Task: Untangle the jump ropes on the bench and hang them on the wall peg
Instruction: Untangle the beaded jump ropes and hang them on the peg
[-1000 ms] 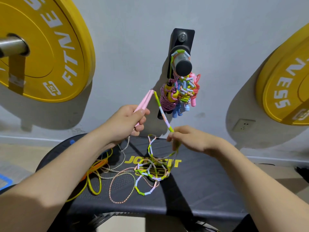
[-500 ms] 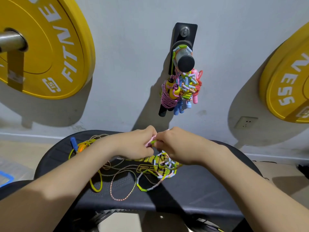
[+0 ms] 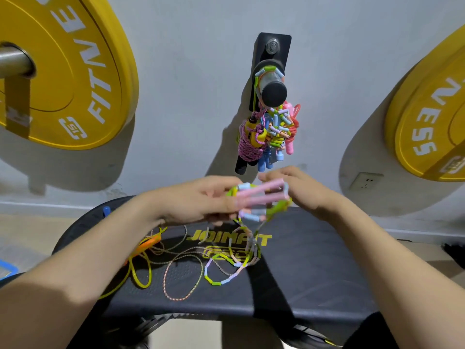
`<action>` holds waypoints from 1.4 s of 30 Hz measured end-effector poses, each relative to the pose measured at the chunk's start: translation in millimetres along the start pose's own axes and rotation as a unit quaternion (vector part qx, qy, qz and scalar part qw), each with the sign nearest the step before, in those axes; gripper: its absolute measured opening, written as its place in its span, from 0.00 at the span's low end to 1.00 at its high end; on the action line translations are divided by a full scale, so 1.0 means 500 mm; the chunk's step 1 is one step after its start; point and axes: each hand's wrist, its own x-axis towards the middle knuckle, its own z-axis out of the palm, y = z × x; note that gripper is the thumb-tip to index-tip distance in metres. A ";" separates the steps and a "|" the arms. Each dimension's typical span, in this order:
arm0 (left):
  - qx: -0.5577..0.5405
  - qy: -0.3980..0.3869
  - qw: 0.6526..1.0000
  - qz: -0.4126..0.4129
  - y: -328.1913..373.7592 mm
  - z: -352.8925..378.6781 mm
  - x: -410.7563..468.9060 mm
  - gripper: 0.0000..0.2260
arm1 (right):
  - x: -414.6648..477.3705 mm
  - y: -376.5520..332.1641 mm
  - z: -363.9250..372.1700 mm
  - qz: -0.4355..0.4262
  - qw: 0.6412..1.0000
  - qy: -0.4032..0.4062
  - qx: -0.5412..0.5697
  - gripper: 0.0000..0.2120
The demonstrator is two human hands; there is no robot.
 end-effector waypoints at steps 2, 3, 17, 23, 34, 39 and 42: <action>-0.078 0.095 0.992 0.006 0.002 -0.010 0.008 0.18 | -0.001 0.006 0.001 -0.002 0.999 -0.031 0.025 0.16; -0.096 0.140 0.985 0.011 0.001 -0.016 0.013 0.16 | -0.002 0.006 0.009 0.003 0.999 -0.051 0.018 0.17; 0.284 0.378 0.879 -0.059 -0.058 -0.024 0.032 0.15 | -0.046 -0.084 0.161 -0.170 0.822 -0.067 -0.539 0.13; 0.320 0.281 0.905 -0.014 -0.054 -0.023 0.008 0.03 | -0.035 -0.083 0.091 -0.217 0.830 0.144 -0.493 0.10; -0.008 0.084 0.991 0.101 -0.005 0.038 0.013 0.08 | 0.022 0.010 -0.007 -0.085 0.982 0.147 -0.082 0.15; -0.028 0.234 0.969 0.070 -0.010 0.001 0.032 0.05 | -0.004 -0.013 0.042 -0.006 0.991 -0.007 -0.137 0.18; 0.088 0.364 0.927 0.017 -0.034 -0.043 0.033 0.05 | -0.014 -0.022 0.058 0.119 0.978 -0.169 -0.037 0.27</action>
